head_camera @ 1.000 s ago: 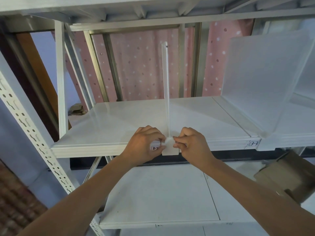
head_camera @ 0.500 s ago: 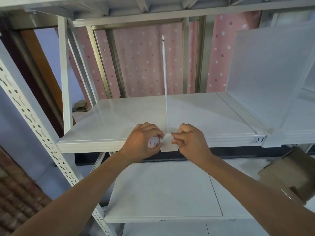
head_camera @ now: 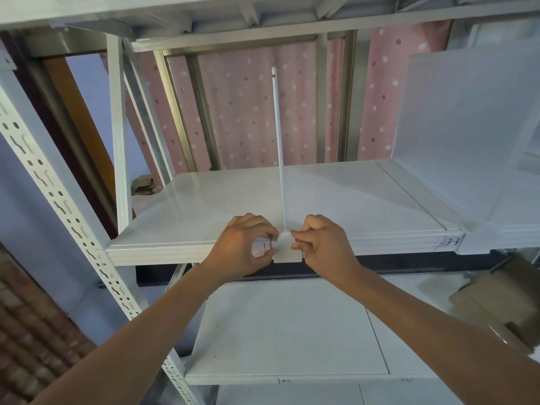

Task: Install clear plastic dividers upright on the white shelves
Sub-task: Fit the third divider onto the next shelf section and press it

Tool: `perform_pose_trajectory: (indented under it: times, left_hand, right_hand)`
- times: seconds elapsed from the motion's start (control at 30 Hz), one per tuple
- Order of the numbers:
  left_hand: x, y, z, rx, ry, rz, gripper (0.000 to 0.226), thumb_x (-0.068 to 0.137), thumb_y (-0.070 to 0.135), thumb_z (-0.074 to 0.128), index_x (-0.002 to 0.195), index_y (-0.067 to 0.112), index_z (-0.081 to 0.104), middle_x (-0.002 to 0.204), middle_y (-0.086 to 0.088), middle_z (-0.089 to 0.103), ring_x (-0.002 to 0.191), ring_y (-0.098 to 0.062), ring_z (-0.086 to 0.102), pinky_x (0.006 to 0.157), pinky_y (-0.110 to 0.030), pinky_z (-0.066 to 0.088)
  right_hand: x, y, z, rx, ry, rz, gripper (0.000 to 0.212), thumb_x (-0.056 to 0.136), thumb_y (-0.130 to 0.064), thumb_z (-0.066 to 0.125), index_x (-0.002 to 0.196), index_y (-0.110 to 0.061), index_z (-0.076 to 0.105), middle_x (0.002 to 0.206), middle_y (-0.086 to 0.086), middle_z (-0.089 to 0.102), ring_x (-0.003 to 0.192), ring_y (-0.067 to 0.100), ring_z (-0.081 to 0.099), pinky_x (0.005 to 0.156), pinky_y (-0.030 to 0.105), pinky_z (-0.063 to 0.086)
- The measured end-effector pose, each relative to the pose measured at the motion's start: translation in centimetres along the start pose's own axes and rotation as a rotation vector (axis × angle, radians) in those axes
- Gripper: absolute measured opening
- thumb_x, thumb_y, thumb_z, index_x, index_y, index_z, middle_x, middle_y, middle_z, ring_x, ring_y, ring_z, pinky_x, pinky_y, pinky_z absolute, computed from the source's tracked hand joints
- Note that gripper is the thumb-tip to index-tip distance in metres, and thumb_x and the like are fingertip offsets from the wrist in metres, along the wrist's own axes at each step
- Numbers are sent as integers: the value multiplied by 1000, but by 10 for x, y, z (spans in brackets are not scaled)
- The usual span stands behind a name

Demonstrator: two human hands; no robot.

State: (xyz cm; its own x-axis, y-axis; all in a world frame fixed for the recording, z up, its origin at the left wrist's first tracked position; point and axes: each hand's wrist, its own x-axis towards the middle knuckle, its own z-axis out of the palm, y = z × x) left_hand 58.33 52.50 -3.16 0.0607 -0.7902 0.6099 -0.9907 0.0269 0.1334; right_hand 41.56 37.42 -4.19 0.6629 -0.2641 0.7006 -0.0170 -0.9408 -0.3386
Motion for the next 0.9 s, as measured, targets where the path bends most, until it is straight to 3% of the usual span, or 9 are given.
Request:
perform_pose_trajectory:
  times: [0.1, 0.4, 0.9]
  left_hand:
    - [-1, 0, -1, 2, 4, -2, 27, 78, 23, 85, 101, 23, 72, 101, 15, 68, 94, -10, 60, 84, -36, 48]
    - [-4, -3, -7, 16, -2, -12, 26, 77, 24, 86, 99, 23, 72, 100, 14, 68, 93, -8, 60, 84, -35, 48]
    - [-6, -3, -9, 5, -1, -36, 27, 76, 22, 86, 99, 23, 72, 100, 14, 68, 93, -8, 59, 84, -36, 50]
  right_hand:
    - [0, -2, 1, 7, 1, 2, 12, 77, 4, 82, 82, -6, 78, 71, 0, 57, 69, 18, 58, 66, 21, 48]
    - [1, -7, 8, 15, 9, -27, 8, 79, 4, 80, 81, -3, 75, 71, 3, 54, 69, 24, 61, 61, 38, 60]
    - [2, -14, 7, -12, 28, -36, 12, 79, 4, 80, 75, -3, 72, 70, 3, 53, 67, 24, 59, 56, 38, 58]
